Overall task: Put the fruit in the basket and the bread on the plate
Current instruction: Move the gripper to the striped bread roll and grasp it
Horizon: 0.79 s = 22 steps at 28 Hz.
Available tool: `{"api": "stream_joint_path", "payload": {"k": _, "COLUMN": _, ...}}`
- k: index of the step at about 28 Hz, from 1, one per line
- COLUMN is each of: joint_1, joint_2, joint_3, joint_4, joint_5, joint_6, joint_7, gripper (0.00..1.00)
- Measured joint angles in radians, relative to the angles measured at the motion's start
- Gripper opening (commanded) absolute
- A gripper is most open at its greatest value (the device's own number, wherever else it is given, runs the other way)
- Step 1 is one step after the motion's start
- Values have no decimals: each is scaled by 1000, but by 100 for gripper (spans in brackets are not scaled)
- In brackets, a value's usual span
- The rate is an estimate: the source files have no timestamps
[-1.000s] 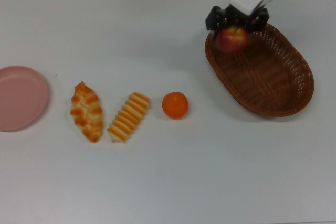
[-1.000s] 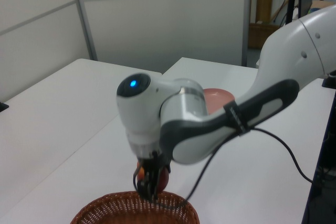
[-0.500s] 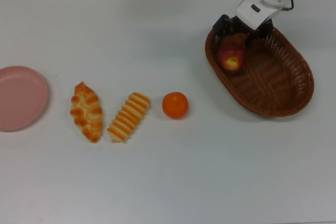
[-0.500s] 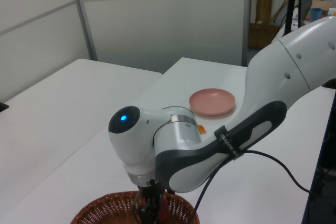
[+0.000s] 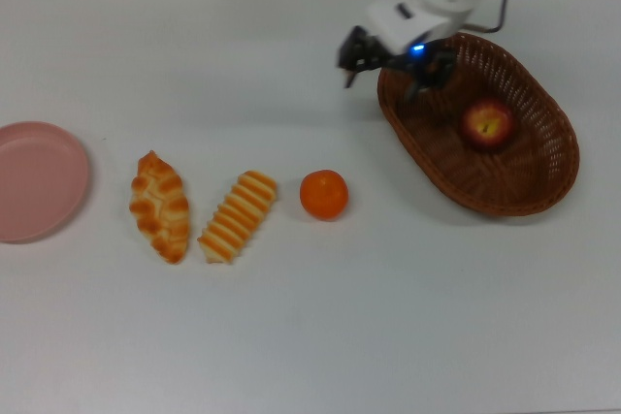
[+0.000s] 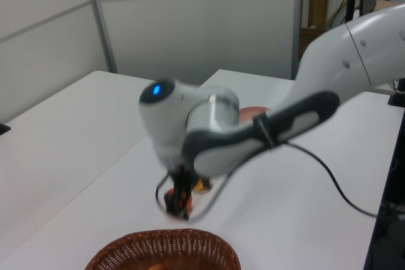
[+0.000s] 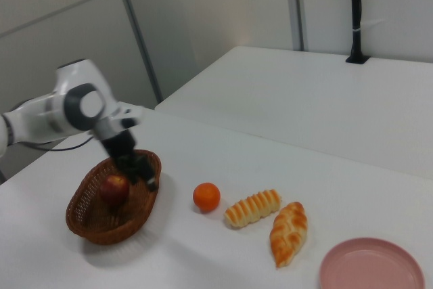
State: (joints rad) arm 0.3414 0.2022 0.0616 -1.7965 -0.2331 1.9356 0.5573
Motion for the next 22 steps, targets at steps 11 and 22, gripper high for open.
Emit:
{"api": "stream_joint_path", "payload": {"k": 11, "joint_1": -221, "joint_2": 38, "joint_3": -23, "joint_4": 17, "joint_5": 17, "joint_6": 175, "joint_7": -7, "gripper": 100}}
{"api": "stream_joint_path", "payload": {"k": 22, "joint_1": -290, "joint_2": 181, "joint_3": -35, "joint_4": 36, "joint_5": 16, "joint_6": 399, "joint_7": 293, "gripper": 100}}
